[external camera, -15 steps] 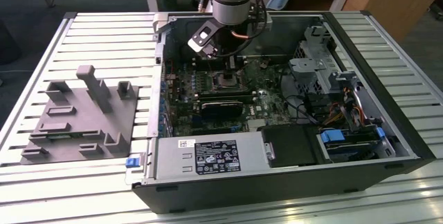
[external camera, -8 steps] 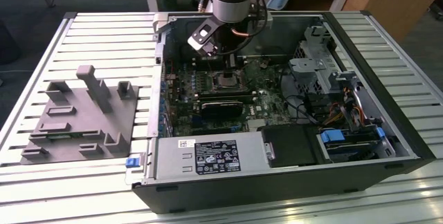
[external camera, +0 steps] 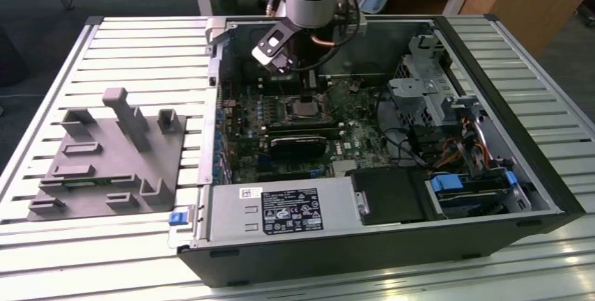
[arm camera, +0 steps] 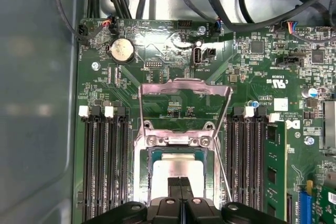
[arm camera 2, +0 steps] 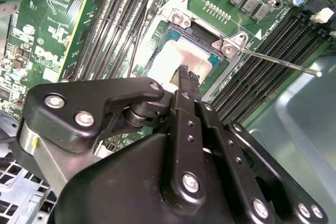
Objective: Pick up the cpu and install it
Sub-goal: 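Close the cpu cover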
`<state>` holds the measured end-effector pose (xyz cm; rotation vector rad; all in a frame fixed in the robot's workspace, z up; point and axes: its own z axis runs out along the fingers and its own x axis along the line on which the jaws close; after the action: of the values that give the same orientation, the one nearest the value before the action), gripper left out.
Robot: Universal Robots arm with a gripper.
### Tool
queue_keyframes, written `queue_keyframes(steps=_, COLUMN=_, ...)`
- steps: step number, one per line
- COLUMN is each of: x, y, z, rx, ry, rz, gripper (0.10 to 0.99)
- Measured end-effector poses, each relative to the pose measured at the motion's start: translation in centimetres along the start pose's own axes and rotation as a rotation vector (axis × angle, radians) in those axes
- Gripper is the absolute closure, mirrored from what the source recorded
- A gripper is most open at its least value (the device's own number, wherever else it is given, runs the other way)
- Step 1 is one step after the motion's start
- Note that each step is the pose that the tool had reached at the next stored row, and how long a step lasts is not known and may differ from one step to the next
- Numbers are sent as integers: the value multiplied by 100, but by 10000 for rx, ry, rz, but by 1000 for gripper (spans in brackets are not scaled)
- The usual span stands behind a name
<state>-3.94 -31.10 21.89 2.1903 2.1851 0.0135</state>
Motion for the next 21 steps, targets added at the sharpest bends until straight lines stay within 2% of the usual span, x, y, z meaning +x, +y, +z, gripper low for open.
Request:
queue_keyframes(steps=4, x=-2, y=2, z=-54, rx=1, ry=-1, rz=0, gripper=980)
queue_keyframes(steps=10, x=-3, y=-3, z=-93, rx=-13, ry=-3, rz=1, gripper=980)
queue_keyframes(steps=13, x=-4, y=-1, z=-147, rx=-14, ry=-2, rz=1, gripper=980)
queue_keyframes(steps=16, x=-7, y=2, z=-242, rx=-13, ry=-4, rz=1, gripper=980)
queue_keyframes(steps=21, x=-13, y=11, z=-473, rx=-14, ry=-3, rz=1, gripper=980)
